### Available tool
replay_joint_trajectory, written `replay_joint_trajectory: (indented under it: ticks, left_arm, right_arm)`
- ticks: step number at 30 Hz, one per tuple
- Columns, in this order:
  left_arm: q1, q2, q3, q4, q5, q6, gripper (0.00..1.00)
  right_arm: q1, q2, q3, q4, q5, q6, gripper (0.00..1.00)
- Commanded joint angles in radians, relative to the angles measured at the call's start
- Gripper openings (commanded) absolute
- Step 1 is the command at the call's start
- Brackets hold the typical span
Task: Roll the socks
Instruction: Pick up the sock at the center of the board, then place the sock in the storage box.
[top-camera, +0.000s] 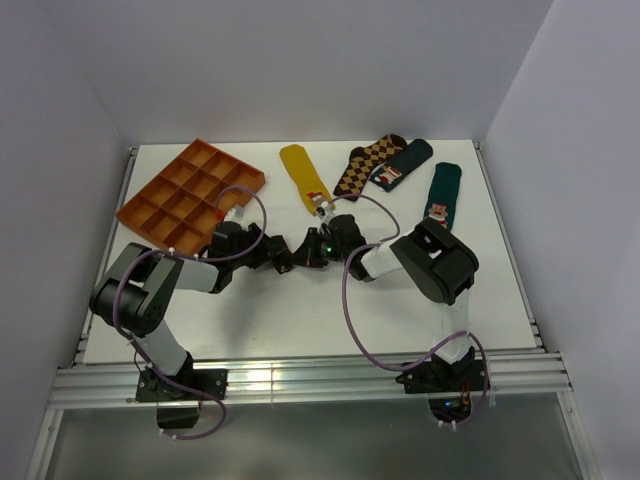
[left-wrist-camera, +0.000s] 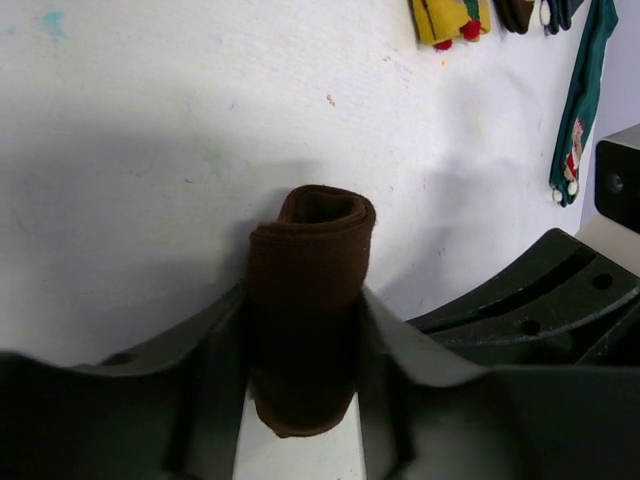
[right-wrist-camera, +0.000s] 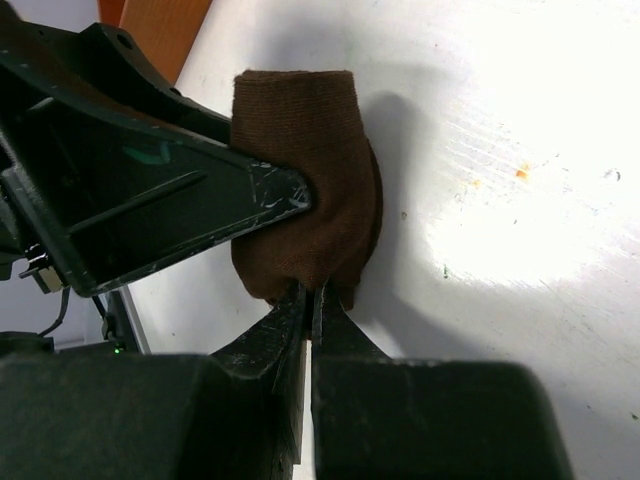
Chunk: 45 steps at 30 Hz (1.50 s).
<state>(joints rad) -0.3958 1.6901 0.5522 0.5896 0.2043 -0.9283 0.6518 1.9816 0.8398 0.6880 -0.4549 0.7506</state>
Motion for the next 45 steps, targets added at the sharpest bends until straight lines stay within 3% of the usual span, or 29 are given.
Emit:
replay_joint_trajectory:
  ticks: [1,4,5,6,11,16,21,26,31,38,39,45]
  left_arm:
    - [-0.005,0.045,-0.026,-0.200,-0.032,0.034,0.40]
    - [-0.015,0.040,0.005,-0.281,-0.071,0.049,0.17]
    - [-0.020,0.036,0.023,-0.307,-0.084,0.052,0.06]
    - [-0.024,0.031,0.032,-0.333,-0.100,0.054,0.01]
    - [-0.046,-0.010,0.101,-0.517,-0.199,0.060,0.00]
    - [-0.063,-0.148,0.143,-0.637,-0.255,0.051,0.00]
    - [-0.058,-0.275,0.271,-0.821,-0.344,0.069,0.00]
    - [-0.005,-0.349,0.446,-0.977,-0.416,0.120,0.00]
    - [0.132,-0.368,0.595,-1.112,-0.500,0.248,0.00]
    - [0.391,-0.317,0.710,-1.099,-0.444,0.414,0.00]
    - [0.464,-0.307,0.716,-1.075,-0.422,0.434,0.00]
    - [0.653,-0.196,0.736,-0.950,-0.318,0.624,0.00]
  right_arm:
    - [-0.003,0.023,0.005,-0.090,0.025,-0.020,0.00]
    - [-0.003,0.000,-0.002,-0.103,0.033,-0.028,0.00]
    - [-0.003,-0.013,-0.005,-0.113,0.041,-0.033,0.05]
    - [-0.003,-0.027,-0.011,-0.120,0.042,-0.039,0.10]
    - [-0.007,-0.279,-0.067,-0.269,0.087,-0.123,0.48]
    - [-0.015,-0.594,-0.081,-0.618,0.272,-0.267,0.66]
    - [-0.038,-0.866,-0.071,-0.833,0.381,-0.356,0.69]
    - [-0.073,-0.994,-0.076,-0.920,0.401,-0.390,0.70]
    - [-0.104,-1.053,-0.065,-1.009,0.375,-0.447,0.68]
    - [-0.104,-1.099,-0.071,-1.030,0.348,-0.462,0.77]
    - [-0.104,-1.103,-0.070,-1.033,0.344,-0.464,0.78]
    - [-0.093,-1.119,-0.077,-1.035,0.381,-0.482,0.81]
